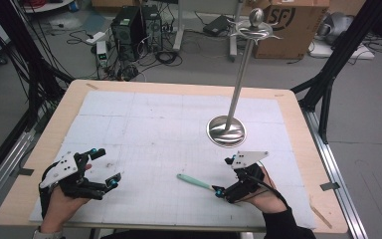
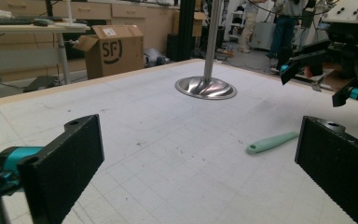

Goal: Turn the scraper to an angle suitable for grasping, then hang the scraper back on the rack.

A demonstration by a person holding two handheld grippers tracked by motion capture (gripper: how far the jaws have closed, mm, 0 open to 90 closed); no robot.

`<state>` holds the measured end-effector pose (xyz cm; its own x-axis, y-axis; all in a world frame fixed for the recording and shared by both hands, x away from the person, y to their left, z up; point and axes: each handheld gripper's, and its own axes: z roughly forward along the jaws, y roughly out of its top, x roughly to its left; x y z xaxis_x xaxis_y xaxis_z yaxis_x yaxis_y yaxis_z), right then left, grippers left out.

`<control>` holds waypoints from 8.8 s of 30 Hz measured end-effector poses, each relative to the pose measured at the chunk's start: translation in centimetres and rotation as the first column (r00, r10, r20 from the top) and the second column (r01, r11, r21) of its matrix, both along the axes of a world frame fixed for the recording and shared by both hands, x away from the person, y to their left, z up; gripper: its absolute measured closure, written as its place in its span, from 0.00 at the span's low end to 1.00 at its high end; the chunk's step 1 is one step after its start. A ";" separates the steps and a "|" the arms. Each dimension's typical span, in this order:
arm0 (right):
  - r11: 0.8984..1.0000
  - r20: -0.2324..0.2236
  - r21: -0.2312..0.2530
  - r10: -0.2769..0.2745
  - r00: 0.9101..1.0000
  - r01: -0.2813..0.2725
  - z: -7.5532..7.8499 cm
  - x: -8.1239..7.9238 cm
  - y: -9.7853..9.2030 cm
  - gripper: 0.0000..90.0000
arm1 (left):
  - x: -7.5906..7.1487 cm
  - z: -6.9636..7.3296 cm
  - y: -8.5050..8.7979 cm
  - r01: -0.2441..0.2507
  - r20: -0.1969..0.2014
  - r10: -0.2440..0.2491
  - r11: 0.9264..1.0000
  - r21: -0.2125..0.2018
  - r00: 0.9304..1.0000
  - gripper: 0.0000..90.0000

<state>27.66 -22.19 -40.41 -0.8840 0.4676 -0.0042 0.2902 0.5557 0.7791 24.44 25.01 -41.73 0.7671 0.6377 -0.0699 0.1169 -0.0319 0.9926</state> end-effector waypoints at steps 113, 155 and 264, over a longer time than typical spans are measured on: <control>0.972 -0.007 0.212 -0.101 0.995 0.100 3.2 0.1 -4.9 0.89 | 0.3 0.1 0.4 -0.010 0.000 0.010 0.999 -0.044 1.000 0.02; 0.850 0.099 0.499 -0.249 0.964 0.168 6.7 4.4 -10.8 0.89 | 0.2 0.4 1.3 -0.044 0.005 0.045 0.997 -0.069 0.999 0.02; 0.802 0.175 0.573 -0.319 0.931 0.168 13.7 10.0 -12.1 0.89 | 0.3 -0.1 1.5 -0.061 -0.029 0.059 0.996 -0.065 0.998 0.02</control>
